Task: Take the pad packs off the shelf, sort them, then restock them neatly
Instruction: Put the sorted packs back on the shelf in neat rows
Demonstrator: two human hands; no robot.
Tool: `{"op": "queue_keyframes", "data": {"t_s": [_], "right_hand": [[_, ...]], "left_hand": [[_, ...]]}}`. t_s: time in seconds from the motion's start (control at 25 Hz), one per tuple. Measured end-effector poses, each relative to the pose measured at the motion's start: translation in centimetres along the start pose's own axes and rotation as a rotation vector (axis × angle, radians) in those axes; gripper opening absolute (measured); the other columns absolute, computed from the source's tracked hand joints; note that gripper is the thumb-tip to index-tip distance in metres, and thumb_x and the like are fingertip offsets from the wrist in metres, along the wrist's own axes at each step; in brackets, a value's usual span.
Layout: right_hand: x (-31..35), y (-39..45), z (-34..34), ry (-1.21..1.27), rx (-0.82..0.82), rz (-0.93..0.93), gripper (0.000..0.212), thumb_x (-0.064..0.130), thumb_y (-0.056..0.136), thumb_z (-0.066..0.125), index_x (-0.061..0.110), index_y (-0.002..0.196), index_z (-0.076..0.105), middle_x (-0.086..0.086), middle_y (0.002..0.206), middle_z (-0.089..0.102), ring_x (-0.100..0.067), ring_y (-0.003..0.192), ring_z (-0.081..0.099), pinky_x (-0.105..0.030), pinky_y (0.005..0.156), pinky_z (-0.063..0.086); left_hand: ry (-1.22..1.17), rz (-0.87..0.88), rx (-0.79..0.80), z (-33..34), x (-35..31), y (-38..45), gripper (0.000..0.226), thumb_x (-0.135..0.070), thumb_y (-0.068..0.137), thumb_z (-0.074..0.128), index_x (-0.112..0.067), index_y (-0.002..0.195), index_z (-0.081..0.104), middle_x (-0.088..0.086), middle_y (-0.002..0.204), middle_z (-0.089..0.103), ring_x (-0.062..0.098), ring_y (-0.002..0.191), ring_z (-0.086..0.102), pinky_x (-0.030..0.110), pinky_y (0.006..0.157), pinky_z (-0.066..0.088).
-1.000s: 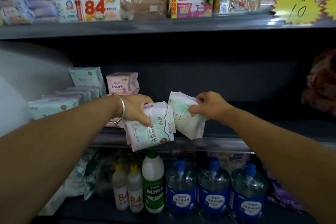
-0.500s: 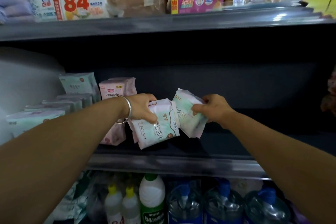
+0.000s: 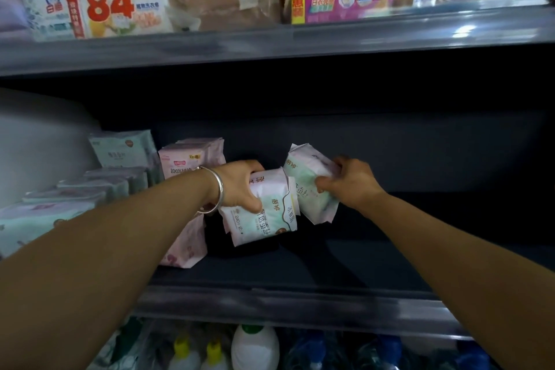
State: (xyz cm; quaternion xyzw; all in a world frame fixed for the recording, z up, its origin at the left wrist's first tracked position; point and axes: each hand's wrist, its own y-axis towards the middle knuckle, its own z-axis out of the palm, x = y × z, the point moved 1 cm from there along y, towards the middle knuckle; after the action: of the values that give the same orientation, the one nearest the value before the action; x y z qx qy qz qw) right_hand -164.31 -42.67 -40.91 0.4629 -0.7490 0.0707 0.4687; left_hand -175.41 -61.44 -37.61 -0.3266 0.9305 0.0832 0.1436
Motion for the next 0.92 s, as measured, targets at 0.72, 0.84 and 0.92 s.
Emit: {"op": "queue_keyframes", "data": {"t_s": [0.72, 0.84, 0.92], "right_hand": [[-0.8, 1.9, 3.3, -0.204, -0.137, -0.13, 0.04, 0.024, 0.075, 0.069, 0.003, 0.107, 0.054, -0.012, 0.105, 0.058, -0.032, 0.103, 0.054, -0.041, 0.084, 0.052], [-0.8, 2.1, 3.5, -0.219, -0.152, -0.125, 0.043, 0.025, 0.076, 0.068, 0.003, 0.11, 0.053, -0.012, 0.108, 0.057, -0.032, 0.106, 0.052, -0.039, 0.085, 0.051], [-0.9, 2.1, 3.6, -0.266, -0.156, -0.127, 0.044, 0.026, 0.078, 0.066, 0.003, 0.113, 0.052, -0.011, 0.11, 0.055, -0.03, 0.11, 0.048, -0.037, 0.088, 0.049]], "left_hand": [[-0.025, -0.002, -0.099, 1.1, 2.7, 1.2, 0.064, -0.025, 0.067, 0.08, -0.024, 0.119, 0.042, 0.0, 0.106, 0.058, 0.017, 0.087, 0.06, 0.029, 0.069, 0.054], [0.016, -0.045, -0.118, 1.2, 2.5, 1.3, 0.066, -0.033, 0.068, 0.078, -0.021, 0.121, 0.04, 0.0, 0.103, 0.057, 0.016, 0.086, 0.057, 0.025, 0.064, 0.049], [0.041, -0.075, -0.119, 1.3, 2.4, 1.5, 0.069, -0.038, 0.068, 0.077, -0.021, 0.123, 0.039, 0.0, 0.104, 0.057, 0.017, 0.089, 0.057, 0.026, 0.067, 0.048]]}}
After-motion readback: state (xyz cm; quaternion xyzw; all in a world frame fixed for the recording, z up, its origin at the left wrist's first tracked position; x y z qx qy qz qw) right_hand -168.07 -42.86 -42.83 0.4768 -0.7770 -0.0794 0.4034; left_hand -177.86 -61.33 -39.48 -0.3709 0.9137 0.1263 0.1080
